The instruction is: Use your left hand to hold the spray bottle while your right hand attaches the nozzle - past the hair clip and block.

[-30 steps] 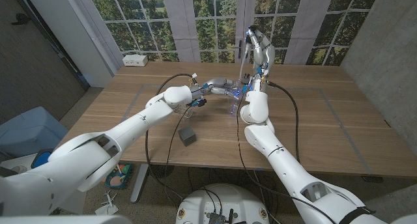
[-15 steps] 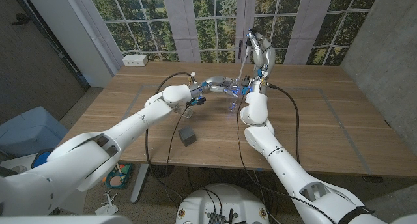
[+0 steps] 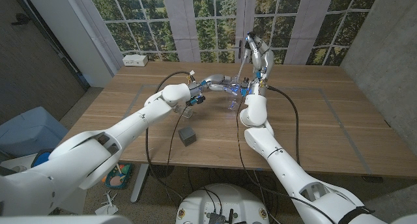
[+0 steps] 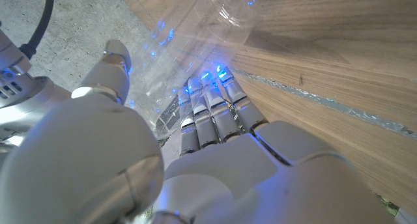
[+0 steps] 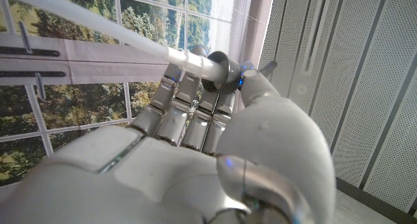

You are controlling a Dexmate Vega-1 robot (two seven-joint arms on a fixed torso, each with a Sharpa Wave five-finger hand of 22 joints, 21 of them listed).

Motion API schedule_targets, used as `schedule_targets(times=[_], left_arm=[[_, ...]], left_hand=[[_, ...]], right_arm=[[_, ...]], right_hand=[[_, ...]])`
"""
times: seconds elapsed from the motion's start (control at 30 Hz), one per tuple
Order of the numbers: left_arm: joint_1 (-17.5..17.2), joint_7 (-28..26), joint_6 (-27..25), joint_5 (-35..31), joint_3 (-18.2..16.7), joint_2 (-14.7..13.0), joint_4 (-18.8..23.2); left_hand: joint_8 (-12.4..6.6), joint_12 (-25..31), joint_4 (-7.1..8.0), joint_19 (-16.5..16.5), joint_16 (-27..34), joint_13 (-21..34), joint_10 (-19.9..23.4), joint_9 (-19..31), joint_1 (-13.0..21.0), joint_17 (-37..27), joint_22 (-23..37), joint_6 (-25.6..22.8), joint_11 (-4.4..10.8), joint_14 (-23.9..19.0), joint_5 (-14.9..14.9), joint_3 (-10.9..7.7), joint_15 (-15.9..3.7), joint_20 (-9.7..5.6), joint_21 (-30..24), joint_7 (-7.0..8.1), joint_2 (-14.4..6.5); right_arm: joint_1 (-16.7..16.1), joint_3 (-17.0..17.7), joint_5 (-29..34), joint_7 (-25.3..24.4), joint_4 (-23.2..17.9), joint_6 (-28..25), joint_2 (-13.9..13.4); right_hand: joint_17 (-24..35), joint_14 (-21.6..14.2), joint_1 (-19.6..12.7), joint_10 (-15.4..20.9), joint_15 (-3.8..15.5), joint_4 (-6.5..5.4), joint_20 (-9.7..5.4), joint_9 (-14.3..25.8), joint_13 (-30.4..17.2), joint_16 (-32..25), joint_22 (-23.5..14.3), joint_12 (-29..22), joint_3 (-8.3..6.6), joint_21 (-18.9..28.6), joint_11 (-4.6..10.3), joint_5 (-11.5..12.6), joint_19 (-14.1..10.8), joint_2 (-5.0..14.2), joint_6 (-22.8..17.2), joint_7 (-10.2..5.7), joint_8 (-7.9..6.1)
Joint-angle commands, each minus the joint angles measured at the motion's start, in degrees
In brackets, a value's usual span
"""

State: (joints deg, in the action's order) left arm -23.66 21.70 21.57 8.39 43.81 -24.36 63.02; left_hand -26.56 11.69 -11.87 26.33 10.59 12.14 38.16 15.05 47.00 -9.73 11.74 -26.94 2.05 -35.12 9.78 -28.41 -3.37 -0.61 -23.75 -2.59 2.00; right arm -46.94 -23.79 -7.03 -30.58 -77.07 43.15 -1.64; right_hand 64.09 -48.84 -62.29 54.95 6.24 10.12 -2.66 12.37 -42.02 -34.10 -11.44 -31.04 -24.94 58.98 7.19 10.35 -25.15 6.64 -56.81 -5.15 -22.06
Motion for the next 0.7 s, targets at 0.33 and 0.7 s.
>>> schedule_targets(times=[0.33, 0.7], left_arm=[[1.62, 0.95, 1.58, 0.51, 0.20, 1.36, -3.42], [0.91, 0.48, 0.64, 0.18, 0.20, 0.66, -0.93]], left_hand=[[-0.19, 0.24, 1.87, -0.19, -0.12, 0.08, 6.85, 0.08, 10.01, -0.07, -0.07, -22.79, 6.60, 0.15, 0.28, -1.65, -7.78, 0.17, -0.47, 2.42, -10.32], [-0.14, 0.23, 1.85, -0.22, -0.09, 0.09, 6.83, 0.10, 10.04, -0.09, -0.08, -22.74, 6.60, 0.11, 0.28, -1.64, -7.79, 0.18, -0.57, 2.31, -10.34]], right_arm=[[-0.14, -1.12, 1.70, -1.66, 1.14, -3.04, -1.48], [-1.85, -1.73, 3.77, -3.18, -0.16, -4.39, -3.09]], right_hand=[[-0.08, 0.60, 0.34, 1.62, 5.84, -1.00, -0.25, 0.30, 0.38, 1.42, 0.02, 0.12, -1.69, 0.90, 1.10, 0.48, 0.89, 0.06, -0.57, -0.16, -0.35], [-0.64, 0.98, 0.97, 1.37, 5.85, -1.14, -0.14, 0.25, 1.09, 2.63, 0.15, 0.71, -2.08, 1.36, 0.81, 0.72, 1.18, -0.10, -0.64, -0.25, -0.34]])
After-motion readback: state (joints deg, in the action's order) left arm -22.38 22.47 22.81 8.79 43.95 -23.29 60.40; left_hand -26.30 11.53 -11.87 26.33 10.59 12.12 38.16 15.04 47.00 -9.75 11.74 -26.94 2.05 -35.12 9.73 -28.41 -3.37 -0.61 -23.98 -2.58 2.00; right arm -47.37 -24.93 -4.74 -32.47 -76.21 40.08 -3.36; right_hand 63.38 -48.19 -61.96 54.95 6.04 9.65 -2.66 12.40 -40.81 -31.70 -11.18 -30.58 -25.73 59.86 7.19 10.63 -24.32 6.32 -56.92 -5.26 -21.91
